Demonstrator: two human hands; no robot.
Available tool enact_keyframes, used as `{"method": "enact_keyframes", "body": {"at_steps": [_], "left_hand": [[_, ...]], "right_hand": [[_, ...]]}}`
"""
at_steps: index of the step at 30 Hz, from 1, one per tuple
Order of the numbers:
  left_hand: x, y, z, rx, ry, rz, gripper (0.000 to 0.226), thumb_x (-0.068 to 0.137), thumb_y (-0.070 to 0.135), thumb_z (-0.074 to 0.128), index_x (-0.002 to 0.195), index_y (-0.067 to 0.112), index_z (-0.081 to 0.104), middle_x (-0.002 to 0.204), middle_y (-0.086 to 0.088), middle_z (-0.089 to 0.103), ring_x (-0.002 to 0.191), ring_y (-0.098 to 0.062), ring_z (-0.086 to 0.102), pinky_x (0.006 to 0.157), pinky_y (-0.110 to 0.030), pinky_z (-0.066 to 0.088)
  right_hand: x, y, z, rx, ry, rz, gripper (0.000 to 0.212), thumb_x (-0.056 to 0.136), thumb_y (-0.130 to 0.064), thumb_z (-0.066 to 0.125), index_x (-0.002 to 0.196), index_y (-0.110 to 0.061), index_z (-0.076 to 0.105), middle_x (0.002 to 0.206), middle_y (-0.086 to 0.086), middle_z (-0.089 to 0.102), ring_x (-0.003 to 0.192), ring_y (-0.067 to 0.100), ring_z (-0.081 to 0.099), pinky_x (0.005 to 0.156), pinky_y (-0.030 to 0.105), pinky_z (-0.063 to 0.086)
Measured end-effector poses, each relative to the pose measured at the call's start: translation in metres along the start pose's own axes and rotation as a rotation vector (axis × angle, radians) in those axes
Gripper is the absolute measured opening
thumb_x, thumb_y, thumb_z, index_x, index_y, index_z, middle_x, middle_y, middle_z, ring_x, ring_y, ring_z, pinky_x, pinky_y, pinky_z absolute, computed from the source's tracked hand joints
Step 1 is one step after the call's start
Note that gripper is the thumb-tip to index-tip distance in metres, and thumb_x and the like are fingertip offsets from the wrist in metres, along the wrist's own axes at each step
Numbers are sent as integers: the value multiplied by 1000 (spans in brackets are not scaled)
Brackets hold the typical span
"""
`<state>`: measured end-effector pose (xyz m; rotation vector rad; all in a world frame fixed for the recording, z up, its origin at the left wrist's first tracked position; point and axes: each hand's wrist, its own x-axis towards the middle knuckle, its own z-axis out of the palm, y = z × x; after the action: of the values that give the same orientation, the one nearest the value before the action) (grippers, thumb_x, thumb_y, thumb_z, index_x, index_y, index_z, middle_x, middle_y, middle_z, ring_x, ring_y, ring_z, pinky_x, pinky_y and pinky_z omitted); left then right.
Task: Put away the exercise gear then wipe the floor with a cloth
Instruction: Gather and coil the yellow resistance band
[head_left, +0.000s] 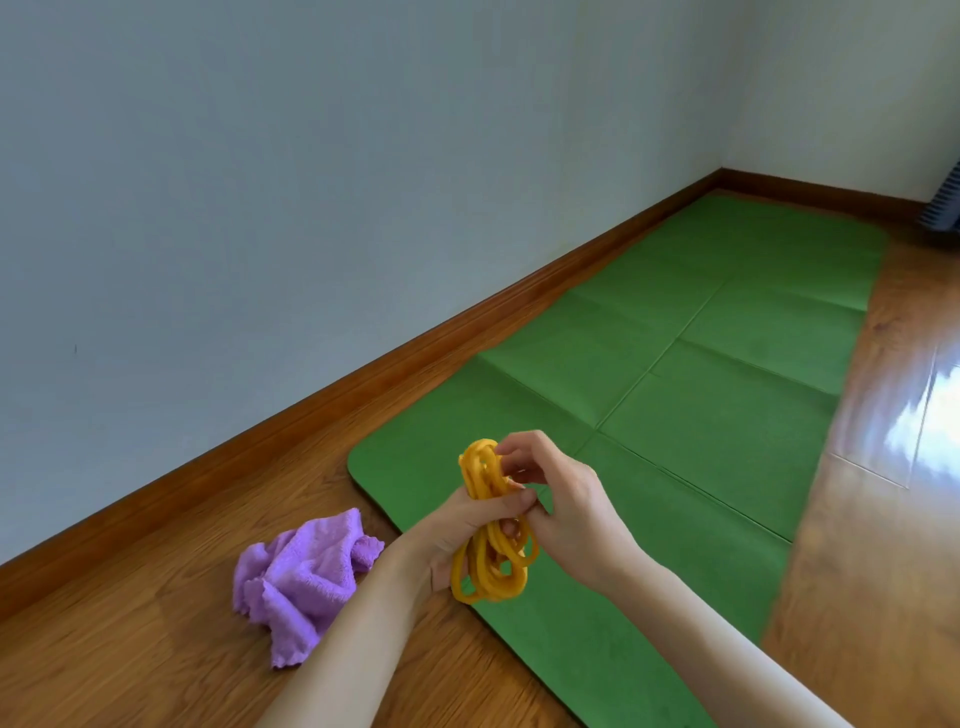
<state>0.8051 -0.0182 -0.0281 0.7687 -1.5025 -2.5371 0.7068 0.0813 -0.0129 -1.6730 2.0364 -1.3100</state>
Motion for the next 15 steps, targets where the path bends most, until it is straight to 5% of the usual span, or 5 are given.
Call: {"method": "enact_keyframes", "body": {"at_steps": [2,5,10,15], "left_hand": [[0,-1,-5,-38,52,4,23,65,20,77,83,15,63,61,-4,56,53,-12,55,51,-23,44],[0,-2,-6,-91,123,-4,21,62,17,69,80,11,62,59,-3,60,49,-12,58,47,-20,48],[6,-7,-12,-133,148,29,9,62,22,71,67,15,69,74,-3,64,62,-12,62,63,-26,52],[13,-9,-19,-183,144,91,21,71,25,61,72,10,75,95,-8,68,96,-15,59,75,-27,51]], "right_hand": [[0,-4,-3,82,-98,50,53,73,16,43,117,-13,48,111,-11,62,105,4,57,82,11,46],[6,-9,-9,150,-190,78,48,78,12,43,114,-18,52,112,-9,65,108,0,58,88,15,47],[16,-2,-16,169,47,121,40,81,11,48,99,-23,59,91,-8,67,85,6,62,78,21,50],[16,21,-17,178,32,351,40,83,8,50,87,-32,58,87,-10,65,84,16,63,73,26,50]]}}
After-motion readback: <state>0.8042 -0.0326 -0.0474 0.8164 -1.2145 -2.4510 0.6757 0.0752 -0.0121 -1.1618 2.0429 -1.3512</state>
